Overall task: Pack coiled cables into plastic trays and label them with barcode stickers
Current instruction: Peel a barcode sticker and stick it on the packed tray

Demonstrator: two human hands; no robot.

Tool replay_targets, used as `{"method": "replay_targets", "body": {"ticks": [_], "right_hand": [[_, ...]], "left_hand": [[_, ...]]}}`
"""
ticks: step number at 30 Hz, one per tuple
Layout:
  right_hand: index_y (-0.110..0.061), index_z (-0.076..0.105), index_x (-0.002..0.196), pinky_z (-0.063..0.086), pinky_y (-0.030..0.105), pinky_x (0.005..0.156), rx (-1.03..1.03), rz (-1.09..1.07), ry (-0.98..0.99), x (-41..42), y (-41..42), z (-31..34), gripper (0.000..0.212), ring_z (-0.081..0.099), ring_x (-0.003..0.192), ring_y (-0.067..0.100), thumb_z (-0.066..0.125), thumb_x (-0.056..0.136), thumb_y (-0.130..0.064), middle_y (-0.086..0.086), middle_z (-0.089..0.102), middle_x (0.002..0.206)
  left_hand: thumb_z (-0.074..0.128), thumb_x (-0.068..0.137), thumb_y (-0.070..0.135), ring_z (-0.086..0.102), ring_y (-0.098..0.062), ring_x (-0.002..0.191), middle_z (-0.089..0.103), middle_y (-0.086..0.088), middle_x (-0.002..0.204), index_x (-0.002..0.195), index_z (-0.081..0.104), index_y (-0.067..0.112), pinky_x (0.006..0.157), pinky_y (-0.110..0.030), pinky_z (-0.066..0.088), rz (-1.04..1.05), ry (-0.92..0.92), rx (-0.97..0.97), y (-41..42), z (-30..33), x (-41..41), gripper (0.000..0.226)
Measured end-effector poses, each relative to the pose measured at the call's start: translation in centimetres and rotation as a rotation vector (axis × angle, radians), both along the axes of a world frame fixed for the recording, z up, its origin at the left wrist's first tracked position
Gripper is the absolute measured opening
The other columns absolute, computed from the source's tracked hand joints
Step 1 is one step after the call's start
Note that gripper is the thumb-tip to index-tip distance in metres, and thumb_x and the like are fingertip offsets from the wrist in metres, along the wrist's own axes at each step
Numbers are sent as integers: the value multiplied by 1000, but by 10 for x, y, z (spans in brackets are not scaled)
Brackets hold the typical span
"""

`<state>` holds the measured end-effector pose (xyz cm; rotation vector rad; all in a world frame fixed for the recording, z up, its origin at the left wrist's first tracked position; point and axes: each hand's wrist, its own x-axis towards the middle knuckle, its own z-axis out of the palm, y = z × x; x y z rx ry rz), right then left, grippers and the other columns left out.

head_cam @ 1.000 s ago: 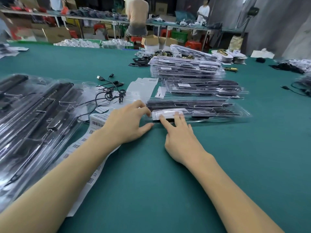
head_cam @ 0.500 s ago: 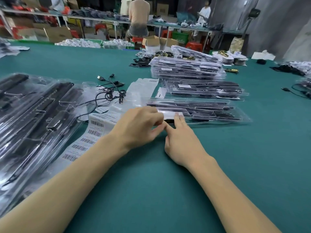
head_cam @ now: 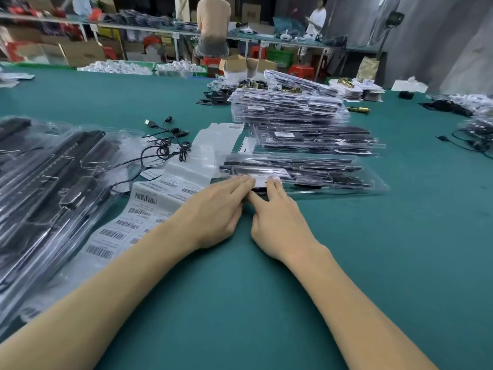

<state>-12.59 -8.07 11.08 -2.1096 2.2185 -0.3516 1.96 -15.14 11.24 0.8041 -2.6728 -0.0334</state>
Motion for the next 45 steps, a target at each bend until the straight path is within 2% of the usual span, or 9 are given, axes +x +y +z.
{"method": "replay_targets", "body": {"ticks": [4,7,12,14,17,23,27,32,45], "right_hand": [[-34,38,152,15,43,124,-27,67,-209,-9,4,3,67,-1,155,29,37,93,-1,19,7,166],[-27,61,136,17,32,120,-107,132,-269,-16,8,8,60,18,151,35,40,89,3,19,35,157],[-19,81,100,35,4,102,-400,94,-378,-36,11,18,40,66,108,13,53,80,3,7,76,109],[-19,82,86,49,11,85,-468,72,-423,-43,11,19,32,69,86,7,55,79,-2,-5,78,88],[-24,78,75,49,16,62,-569,7,-427,-59,11,20,27,63,64,9,53,78,-11,-11,72,71],[-32,66,97,45,33,86,-468,-178,-169,-106,13,14,19,49,98,11,73,80,-29,-16,59,97],[-35,73,77,43,31,66,-476,-275,-82,-104,12,10,9,49,82,15,76,80,-43,-14,61,72],[-34,79,80,36,27,59,-551,-356,-130,-99,11,3,12,55,71,17,72,84,-43,-13,57,59],[-45,58,135,35,29,62,-356,-414,-164,-94,12,-4,43,53,68,15,55,93,-38,-16,57,59]], "left_hand": [[46,101,28,43,-21,137,40,-3,155,152,32,13,111,-24,27,27,5,62,-3,-1,1,55],[41,102,38,43,-20,137,35,2,157,155,29,23,113,-29,32,21,-37,53,-5,-2,0,56],[24,94,65,44,-21,134,35,2,155,150,32,30,111,-32,35,79,-81,10,-1,1,-2,67],[23,93,69,39,-18,138,31,5,159,150,32,31,112,-31,30,89,-67,9,1,0,-4,68],[27,94,70,33,-14,142,31,7,160,148,34,29,115,-30,25,102,-52,-7,4,-1,-8,67],[21,93,72,31,-15,141,36,10,156,152,31,31,116,-35,26,156,-47,3,7,1,-18,73],[25,93,72,35,-17,137,42,10,151,147,39,29,111,-37,30,201,-19,6,8,2,-29,70],[33,91,72,39,-19,133,48,7,146,150,32,25,108,-38,33,215,-6,8,4,0,-29,75],[37,91,70,46,-22,127,57,4,138,155,16,24,101,-41,38,223,30,35,0,0,-32,82]]}}
